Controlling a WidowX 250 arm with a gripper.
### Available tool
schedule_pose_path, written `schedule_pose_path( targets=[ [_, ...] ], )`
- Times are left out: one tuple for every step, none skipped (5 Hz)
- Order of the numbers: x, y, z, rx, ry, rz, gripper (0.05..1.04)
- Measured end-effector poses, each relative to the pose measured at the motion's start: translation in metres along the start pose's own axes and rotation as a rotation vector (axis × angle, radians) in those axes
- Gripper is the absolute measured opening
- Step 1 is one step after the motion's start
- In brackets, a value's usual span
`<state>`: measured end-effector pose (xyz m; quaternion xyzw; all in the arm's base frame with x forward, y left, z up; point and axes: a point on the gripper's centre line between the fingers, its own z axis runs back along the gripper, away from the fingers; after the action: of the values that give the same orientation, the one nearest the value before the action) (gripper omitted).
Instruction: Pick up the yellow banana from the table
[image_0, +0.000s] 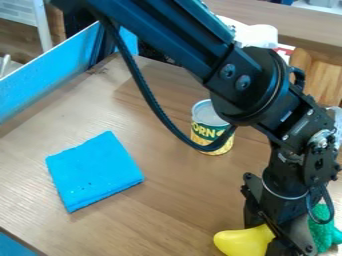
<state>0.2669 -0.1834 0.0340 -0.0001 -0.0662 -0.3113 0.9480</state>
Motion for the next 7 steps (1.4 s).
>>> schedule_pose_path(
  targets=[
    [0.002, 0.001, 0.008, 0.005, -0.018, 0.000, 0.606],
    [0.009, 0.004, 0.052, 0.010, -0.126, 0.002, 0.606],
    [0.007, 0.030, 0.091, -0.006, -0.206, 0.069, 0.606],
    [-0.003, 0.076, 0.117, -0.015, -0.257, 0.167, 0.606],
    [-0.017, 0.127, 0.126, 0.020, -0.265, 0.295, 0.606],
    [-0.039, 0.172, 0.119, 0.060, -0.246, 0.431, 0.606],
    [-0.065, 0.214, 0.102, 0.069, -0.205, 0.542, 0.606]
  ],
)
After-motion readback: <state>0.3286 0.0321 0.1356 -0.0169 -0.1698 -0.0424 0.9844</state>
